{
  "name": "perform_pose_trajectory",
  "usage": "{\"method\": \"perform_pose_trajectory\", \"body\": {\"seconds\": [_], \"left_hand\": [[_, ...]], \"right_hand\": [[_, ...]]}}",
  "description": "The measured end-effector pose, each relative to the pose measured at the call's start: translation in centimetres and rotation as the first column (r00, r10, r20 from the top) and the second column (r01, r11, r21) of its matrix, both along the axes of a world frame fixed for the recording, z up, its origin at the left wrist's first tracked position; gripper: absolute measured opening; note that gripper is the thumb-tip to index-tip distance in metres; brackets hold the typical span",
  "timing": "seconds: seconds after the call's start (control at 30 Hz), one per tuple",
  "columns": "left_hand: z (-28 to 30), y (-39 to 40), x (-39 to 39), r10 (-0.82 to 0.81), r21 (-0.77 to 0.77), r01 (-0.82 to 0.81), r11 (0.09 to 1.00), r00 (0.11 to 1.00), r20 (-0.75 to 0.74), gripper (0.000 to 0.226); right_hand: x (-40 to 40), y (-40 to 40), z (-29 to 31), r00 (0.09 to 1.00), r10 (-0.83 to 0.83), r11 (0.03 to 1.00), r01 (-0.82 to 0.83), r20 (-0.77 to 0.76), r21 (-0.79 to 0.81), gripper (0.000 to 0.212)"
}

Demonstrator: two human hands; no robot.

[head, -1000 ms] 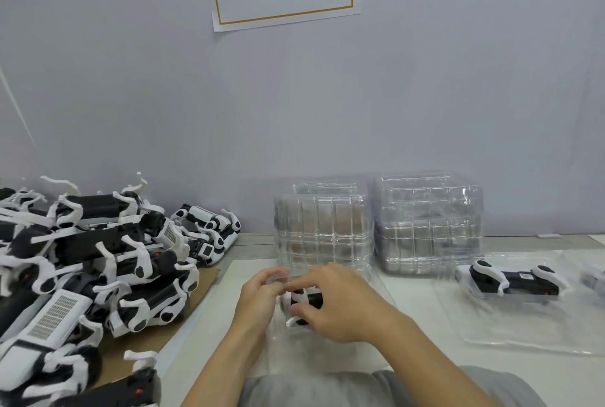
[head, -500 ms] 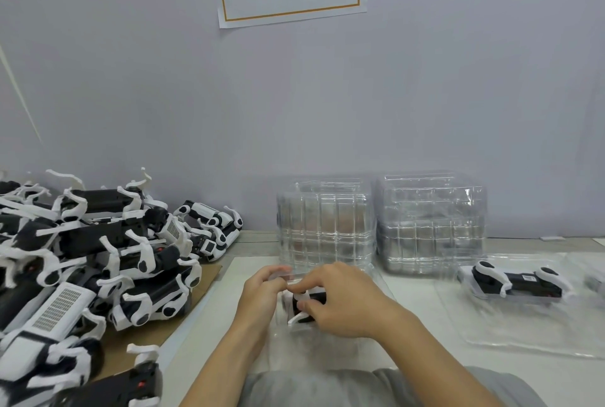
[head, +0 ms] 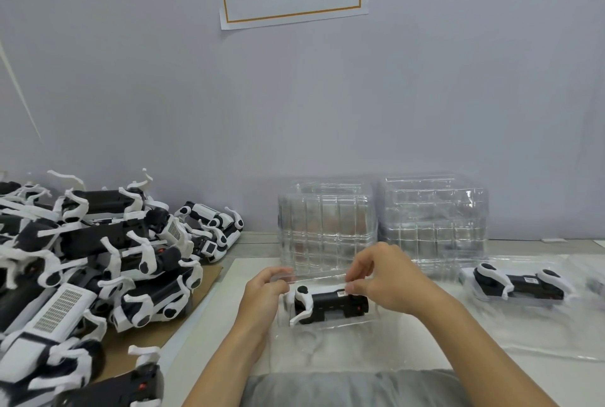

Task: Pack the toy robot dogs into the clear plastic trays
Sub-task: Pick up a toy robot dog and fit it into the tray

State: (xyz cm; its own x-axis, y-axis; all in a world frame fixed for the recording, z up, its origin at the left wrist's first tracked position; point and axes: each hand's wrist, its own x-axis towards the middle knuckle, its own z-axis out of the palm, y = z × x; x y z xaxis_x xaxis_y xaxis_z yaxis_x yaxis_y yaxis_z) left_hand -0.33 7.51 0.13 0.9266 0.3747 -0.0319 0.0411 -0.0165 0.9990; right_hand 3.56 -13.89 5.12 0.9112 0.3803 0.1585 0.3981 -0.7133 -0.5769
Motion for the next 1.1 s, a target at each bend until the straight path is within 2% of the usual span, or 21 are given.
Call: {"method": "perform_pose_trajectory", "body": {"seconds": [0.17,0.37,0.47,0.57,0.63,0.73,0.8,0.87,0.97,1.1], "left_hand": [[-0.1,0.0,0.0,-0.001,-0.006,0.001,1.000,1.000,-0.003,0.034],[0.0,0.0,-0.1,-0.006,0.012,0.006,1.000,1.000,-0.004,0.034],[0.1,-0.1,-0.2,-0.005,0.010,0.006,1.000,1.000,-0.012,0.035],[0.2,-0.1,-0.2,0.003,-0.004,-0.003,1.000,1.000,-0.015,0.036],[0.3,-0.2,-0.3,0.008,-0.007,-0.008,1.000,1.000,-0.015,0.035],[0.4,-0.2,-0.5,-0.002,0.020,0.002,1.000,1.000,-0.013,0.033],[0.6,-0.2,-0.7,-0.013,0.090,0.012,0.996,1.000,0.011,0.030],[1.2,-0.2,-0.9,-0.024,0.273,0.006,0.962,0.998,0.063,0.025],[2.6,-0.5,-1.2,-0.039,0.595,0.009,0.804,0.999,0.037,0.013],[3.6,-1.7,-1.6,-0.111,0.667,0.143,0.731,0.990,-0.091,0.015]], "right_hand": [[0.0,0.4,-0.1,0.998,-0.058,0.998,0.059,0.031,-0.018,0.017],[0.0,0.2,0.0,0.999,-0.046,0.999,0.046,0.025,-0.012,0.015],[-0.2,0.1,0.2,0.999,0.009,0.998,-0.006,0.042,-0.058,0.006],[-0.8,0.8,0.3,0.985,0.093,0.988,-0.074,0.143,-0.135,0.021],[-1.2,1.7,0.3,0.971,0.149,0.985,-0.130,0.187,-0.111,0.025],[-1.6,2.5,-0.1,0.971,0.208,0.976,-0.198,0.115,-0.092,0.027],[-1.6,2.6,-0.5,0.973,0.209,0.974,-0.197,0.102,-0.113,0.025],[-1.4,2.6,-0.8,0.971,0.216,0.972,-0.203,0.103,-0.120,0.023],[-1.1,2.4,-0.9,0.972,0.220,0.972,-0.211,0.086,-0.103,0.024],[-0.3,1.5,-0.9,0.981,0.142,0.989,-0.136,0.131,-0.053,0.014]]}}
